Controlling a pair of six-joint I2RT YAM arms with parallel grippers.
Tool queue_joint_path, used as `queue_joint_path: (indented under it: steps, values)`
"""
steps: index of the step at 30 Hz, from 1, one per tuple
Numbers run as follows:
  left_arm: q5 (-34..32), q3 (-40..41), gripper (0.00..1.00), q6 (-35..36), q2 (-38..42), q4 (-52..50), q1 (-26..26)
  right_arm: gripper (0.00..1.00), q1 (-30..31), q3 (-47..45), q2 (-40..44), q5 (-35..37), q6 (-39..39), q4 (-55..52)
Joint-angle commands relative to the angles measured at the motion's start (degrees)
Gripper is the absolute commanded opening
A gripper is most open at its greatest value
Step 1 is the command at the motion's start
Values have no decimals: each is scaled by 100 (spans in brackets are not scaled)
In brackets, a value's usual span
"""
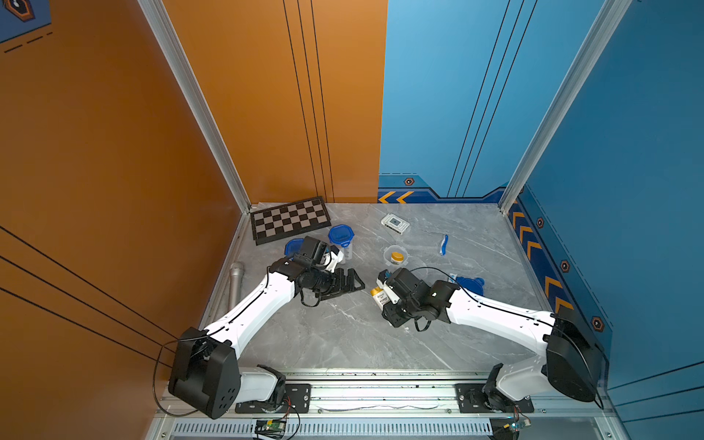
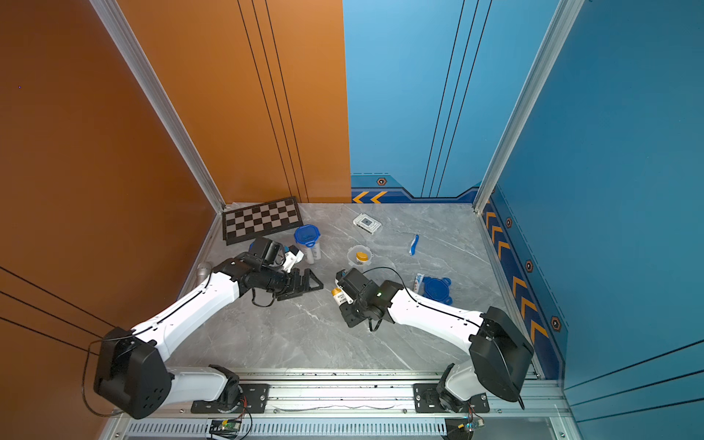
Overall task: Pack away toiletry kits
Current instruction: Pick up the toiletry item from the center of the board.
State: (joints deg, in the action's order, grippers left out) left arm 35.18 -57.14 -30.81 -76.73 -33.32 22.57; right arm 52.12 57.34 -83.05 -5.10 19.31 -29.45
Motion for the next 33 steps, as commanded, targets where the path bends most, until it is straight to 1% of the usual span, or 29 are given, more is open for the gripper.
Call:
queue_joint_path:
  steps: [1, 6, 11, 12, 13, 17, 23, 26, 30, 32, 33]
  values:
    - [751, 137, 100, -329, -132, 567, 43, 29, -19, 0, 129, -261, 1, 295]
    - [1028, 98, 96, -594, -477, 1141, 187, 29, -26, 81, 236, -297, 17, 446]
    - [1160, 93, 88, -667, -772, 1416, 265, 29, -34, 231, 222, -414, 33, 543]
    - [1171, 90, 87, -696, -806, 1471, 271, 28, -35, 253, 230, -421, 35, 559]
    - [1191, 96, 81, -746, -854, 1558, 288, 28, -35, 260, 245, -415, 29, 565]
    - [1331, 181, 70, -956, -1008, 1908, 335, 28, -47, 260, 278, -413, 27, 613]
    - [1565, 181, 59, -1024, -1164, 2014, 445, 28, -68, 294, 237, -393, 17, 711]
    - [1587, 201, 47, -1023, -1221, 2014, 437, 29, -94, 362, 173, -392, 3, 739]
    - [1637, 161, 27, -1025, -1217, 2015, 401, 29, -133, 404, 129, -377, 21, 772]
    - [1644, 135, 17, -1017, -1198, 2014, 375, 33, -169, 401, 149, -340, 63, 768]
    - [1627, 92, 13, -986, -1183, 1963, 354, 38, -204, 396, 180, -306, 86, 765]
